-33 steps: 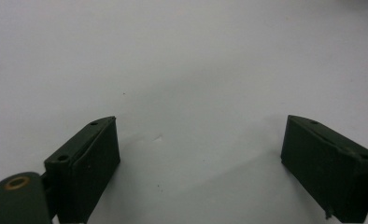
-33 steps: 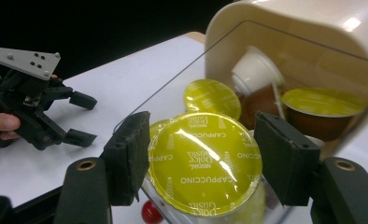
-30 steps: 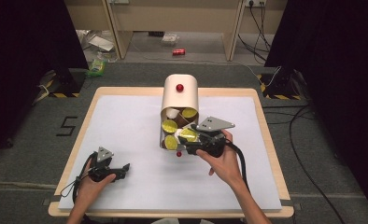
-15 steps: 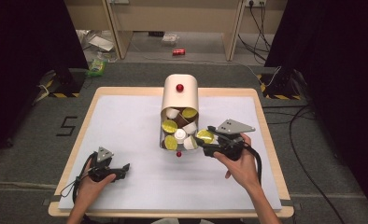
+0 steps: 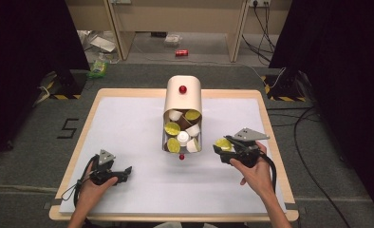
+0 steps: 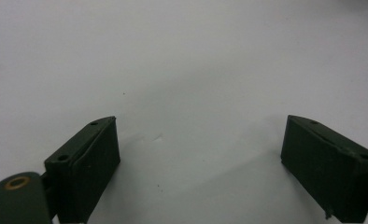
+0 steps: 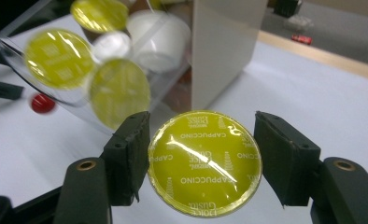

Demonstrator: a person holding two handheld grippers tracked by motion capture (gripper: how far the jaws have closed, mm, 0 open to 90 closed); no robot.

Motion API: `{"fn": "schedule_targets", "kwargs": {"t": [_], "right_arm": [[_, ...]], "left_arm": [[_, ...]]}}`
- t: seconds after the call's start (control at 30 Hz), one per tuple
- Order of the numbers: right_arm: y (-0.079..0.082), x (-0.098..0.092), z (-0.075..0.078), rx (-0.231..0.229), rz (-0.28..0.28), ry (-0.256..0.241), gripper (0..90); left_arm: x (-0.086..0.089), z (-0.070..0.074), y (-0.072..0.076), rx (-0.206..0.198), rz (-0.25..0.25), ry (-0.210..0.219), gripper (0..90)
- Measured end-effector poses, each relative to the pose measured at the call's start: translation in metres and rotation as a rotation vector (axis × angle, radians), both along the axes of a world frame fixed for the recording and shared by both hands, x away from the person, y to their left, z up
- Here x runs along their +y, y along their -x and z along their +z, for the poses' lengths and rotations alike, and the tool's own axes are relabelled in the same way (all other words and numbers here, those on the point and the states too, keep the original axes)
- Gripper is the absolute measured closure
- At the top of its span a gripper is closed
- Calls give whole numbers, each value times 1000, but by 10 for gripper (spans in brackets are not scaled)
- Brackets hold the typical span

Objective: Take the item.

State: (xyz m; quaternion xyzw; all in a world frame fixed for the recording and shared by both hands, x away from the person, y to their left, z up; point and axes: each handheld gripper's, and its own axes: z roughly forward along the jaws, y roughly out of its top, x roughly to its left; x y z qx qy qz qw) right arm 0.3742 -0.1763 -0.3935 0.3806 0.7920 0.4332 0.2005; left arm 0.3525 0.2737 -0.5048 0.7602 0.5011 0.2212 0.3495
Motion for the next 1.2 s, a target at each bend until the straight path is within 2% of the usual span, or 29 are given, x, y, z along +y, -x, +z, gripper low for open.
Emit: {"fn": "schedule_targets", "kwargs": {"t": [0.27,0.73,1.03,1.2], "right_arm": [[-8,-13,-25,48,-35,17,383],[-21,-19,-59,109,-65,54,383],[-25,-21,-73,135,-73,75,382],[-26,-21,-76,144,-74,74,382]], "left_arm": [[0,0,0,0,0,-1,110],[0,0,0,0,0,-3,110],[0,0,0,-1,0,-3,110],[0,0,0,-1,0,-3,111]]}}
